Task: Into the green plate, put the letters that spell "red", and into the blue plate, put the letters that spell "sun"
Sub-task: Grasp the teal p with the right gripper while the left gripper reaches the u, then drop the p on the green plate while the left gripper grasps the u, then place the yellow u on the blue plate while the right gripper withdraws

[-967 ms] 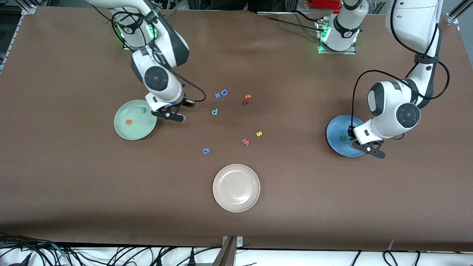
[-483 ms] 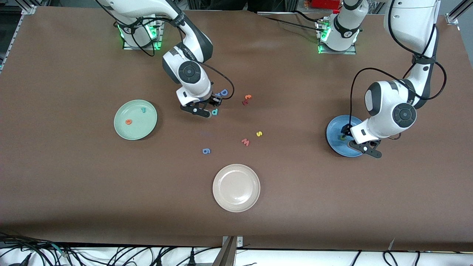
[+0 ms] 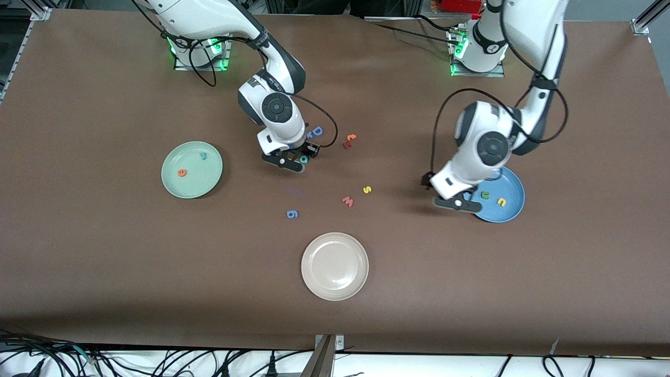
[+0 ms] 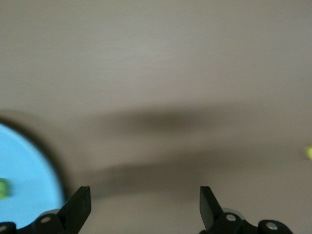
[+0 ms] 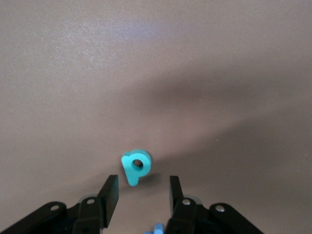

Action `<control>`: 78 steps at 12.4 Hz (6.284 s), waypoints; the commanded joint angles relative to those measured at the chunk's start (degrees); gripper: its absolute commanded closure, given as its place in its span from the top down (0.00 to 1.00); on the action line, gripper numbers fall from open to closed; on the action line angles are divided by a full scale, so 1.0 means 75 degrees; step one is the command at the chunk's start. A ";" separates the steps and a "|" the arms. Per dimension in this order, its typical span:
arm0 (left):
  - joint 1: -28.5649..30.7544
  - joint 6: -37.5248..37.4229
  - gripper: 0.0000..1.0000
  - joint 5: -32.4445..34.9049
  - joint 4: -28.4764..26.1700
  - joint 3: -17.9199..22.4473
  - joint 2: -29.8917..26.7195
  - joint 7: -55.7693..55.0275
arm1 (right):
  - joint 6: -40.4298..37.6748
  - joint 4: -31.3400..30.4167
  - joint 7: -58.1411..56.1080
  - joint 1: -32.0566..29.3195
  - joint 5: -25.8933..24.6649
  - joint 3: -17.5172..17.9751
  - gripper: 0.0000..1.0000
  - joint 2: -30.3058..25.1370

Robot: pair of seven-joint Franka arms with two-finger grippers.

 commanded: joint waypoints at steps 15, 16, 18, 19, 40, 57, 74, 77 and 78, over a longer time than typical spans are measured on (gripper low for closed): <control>-0.1510 0.1025 0.90 -0.0355 0.1261 -0.0278 0.1816 0.2973 | -0.0041 0.0422 0.0814 0.0158 -0.1055 -0.0067 0.17 0.0552; -0.1522 0.1026 0.87 -0.0366 0.1261 -0.0278 0.1804 0.2961 | -0.0042 0.0422 0.0780 0.0146 -0.1055 -0.0067 0.13 0.0552; -0.1534 0.1061 0.86 -0.0494 0.1273 -0.0278 0.1804 0.2938 | -0.0053 0.0446 0.0686 0.0111 -0.1055 -0.0067 0.11 0.0506; -0.1534 0.1061 0.86 -0.0518 0.1273 -0.0278 0.1804 0.2949 | -0.0274 0.0492 0.0639 0.0064 -0.1055 -0.0079 0.10 0.0436; -0.1780 0.1553 0.67 -0.0554 0.1554 -0.0278 0.2179 0.2973 | -0.1917 -0.0843 -0.7635 -0.3522 -0.0938 -0.0899 0.26 -0.0831; -0.1127 0.0982 0.05 -0.1115 0.1531 0.0120 0.1477 0.4443 | -0.6696 0.2848 -0.7858 -0.3499 0.0339 -0.1109 1.00 -0.2609; 0.2099 -0.1271 0.61 -0.0976 0.0288 0.0729 0.0455 0.9769 | -0.6639 0.2672 -0.8209 -0.3147 0.0840 -0.2784 1.00 -0.3959; 0.2169 -0.1271 1.00 -0.0976 0.0335 0.0729 0.0468 0.9676 | -0.6569 0.2649 -0.8139 -0.3159 0.1019 -0.2903 1.00 -0.3960; 0.2181 -0.1283 1.00 -0.0987 0.0416 0.0729 0.0375 0.9629 | -0.6569 0.2660 -0.8104 -0.3159 0.0926 -0.2845 1.00 -0.3971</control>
